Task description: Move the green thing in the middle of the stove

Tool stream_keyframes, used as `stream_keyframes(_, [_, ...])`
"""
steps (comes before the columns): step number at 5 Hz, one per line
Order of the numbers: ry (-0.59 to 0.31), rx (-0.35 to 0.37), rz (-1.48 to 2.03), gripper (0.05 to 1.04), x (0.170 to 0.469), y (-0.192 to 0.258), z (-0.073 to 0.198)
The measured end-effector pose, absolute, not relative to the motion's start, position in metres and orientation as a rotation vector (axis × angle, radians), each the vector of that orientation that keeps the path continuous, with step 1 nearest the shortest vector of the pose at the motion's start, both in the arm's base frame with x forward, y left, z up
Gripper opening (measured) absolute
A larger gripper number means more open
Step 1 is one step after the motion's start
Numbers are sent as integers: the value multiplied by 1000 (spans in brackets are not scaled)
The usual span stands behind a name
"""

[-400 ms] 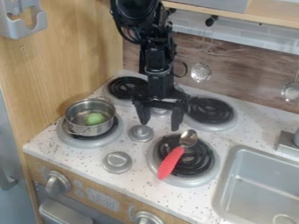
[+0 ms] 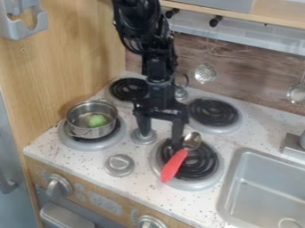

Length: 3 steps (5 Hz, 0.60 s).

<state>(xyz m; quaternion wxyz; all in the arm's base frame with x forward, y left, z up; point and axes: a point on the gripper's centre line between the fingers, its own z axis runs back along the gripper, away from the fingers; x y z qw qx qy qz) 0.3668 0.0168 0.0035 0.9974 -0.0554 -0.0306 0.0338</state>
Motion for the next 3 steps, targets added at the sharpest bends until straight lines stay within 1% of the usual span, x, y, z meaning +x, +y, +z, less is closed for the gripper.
stream_keyframes(1, [-98, -93, 133, 999, 373, 59, 11])
stream_keyframes(2, [-130, -58, 125, 999, 379, 80, 19])
stream_keyframes(3, [-137, -22, 157, 999, 382, 112, 17])
